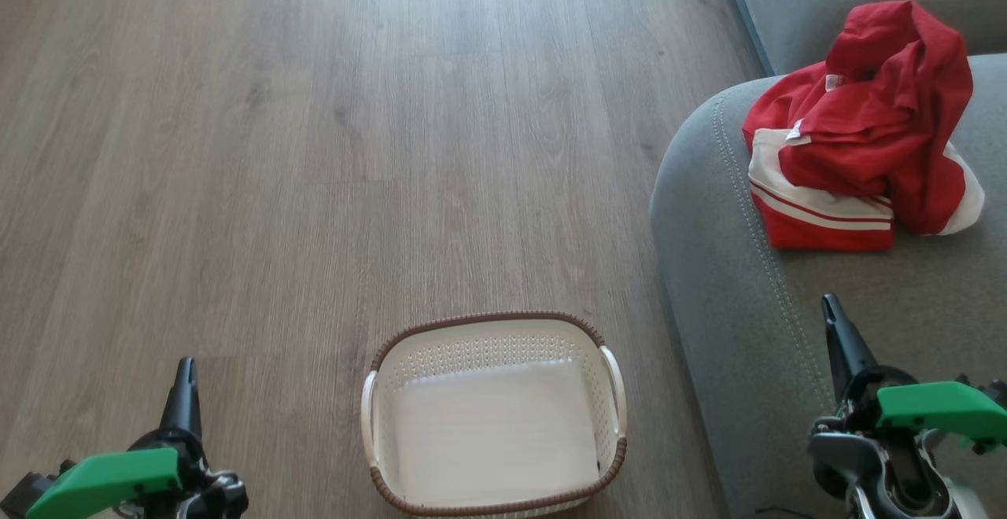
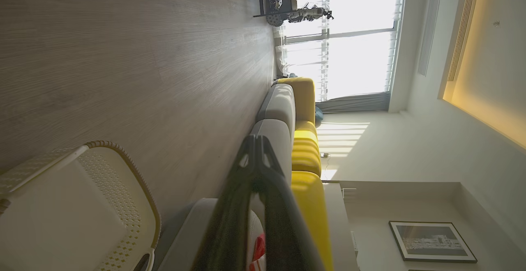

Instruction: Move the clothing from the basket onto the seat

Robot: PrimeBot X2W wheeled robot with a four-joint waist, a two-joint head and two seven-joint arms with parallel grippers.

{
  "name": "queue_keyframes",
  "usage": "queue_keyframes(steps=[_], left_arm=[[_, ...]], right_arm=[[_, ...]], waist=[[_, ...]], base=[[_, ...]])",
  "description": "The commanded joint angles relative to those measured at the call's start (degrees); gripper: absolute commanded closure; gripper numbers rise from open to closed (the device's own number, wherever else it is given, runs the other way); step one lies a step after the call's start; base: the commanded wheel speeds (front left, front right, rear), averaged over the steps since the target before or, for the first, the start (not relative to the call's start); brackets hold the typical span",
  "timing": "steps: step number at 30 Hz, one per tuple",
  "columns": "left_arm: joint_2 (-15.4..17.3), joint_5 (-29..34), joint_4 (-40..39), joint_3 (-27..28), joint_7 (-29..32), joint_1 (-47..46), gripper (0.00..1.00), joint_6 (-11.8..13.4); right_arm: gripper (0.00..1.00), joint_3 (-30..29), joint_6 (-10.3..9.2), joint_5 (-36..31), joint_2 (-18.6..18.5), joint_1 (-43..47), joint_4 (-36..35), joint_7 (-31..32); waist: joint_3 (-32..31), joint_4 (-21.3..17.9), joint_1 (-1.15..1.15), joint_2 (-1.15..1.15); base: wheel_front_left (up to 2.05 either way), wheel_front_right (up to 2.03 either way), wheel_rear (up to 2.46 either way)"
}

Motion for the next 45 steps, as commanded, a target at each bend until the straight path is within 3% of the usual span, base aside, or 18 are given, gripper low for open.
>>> queue_keyframes(steps=[1, 6, 45], left_arm=[[0.11, -1.13, -2.20, 2.47, 0.45, -2.61, 1.00, -0.75], [-0.48, -3.54, -2.53, 3.62, 1.27, -2.99, 1.00, -1.45], [-0.50, -3.51, -2.53, 3.65, 1.29, -2.99, 1.00, -1.45]], right_arm=[[1.00, 0.89, -0.01, 1.63, -1.11, -3.70, -2.38, 0.55], [1.00, 0.87, -0.01, 5.04, -1.30, -4.07, -2.59, 1.13], [1.00, 2.57, -0.01, 6.53, -2.56, -3.94, -2.74, -0.20]], waist=[[0.03, -0.02, 0.00, 0.00], [0.16, -0.15, 0.00, 0.00], [0.17, -0.15, 0.00, 0.00]], base=[[0.00, 0.00, 0.00], [0.00, 0.00, 0.00], [0.00, 0.00, 0.00]])
